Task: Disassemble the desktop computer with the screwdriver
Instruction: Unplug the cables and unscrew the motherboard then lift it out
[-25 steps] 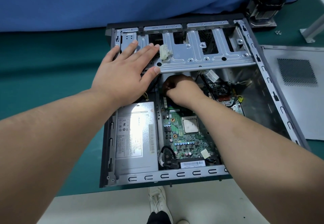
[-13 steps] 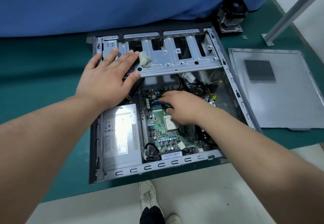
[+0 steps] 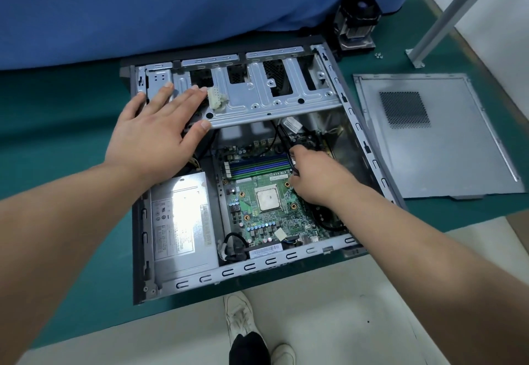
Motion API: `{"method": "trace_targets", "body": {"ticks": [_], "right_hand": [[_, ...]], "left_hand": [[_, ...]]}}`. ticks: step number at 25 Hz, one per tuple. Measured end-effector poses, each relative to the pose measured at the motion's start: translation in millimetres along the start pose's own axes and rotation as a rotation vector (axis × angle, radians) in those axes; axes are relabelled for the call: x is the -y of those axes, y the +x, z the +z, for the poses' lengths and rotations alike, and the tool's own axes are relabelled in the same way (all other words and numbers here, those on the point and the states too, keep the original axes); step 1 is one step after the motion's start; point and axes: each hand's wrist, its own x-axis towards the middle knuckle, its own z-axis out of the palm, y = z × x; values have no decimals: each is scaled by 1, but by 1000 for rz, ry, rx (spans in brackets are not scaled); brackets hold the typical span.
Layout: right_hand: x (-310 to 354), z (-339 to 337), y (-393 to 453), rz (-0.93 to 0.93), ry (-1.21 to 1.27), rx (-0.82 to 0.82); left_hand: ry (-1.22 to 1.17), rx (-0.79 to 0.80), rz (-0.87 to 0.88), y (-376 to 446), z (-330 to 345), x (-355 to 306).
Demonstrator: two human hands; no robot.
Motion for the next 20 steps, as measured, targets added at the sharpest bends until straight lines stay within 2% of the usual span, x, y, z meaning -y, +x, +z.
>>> {"method": "trace_targets", "body": {"ticks": [3, 6, 10, 15, 20], "right_hand": [[7, 1, -6, -59, -35, -33], [16, 6, -12, -221, -106, 80], [17, 11, -9, -297, -113, 219], [17, 16, -5, -335, -219, 148], [18, 13, -6, -299, -232, 149]], "left_hand": [[-1, -2, 1, 1, 0, 1], [1, -2, -1, 0, 1, 1], [-3, -7, 0, 0, 2, 1], [4, -5, -6, -1, 1, 1], [5, 2, -7, -1, -1, 1]]}}
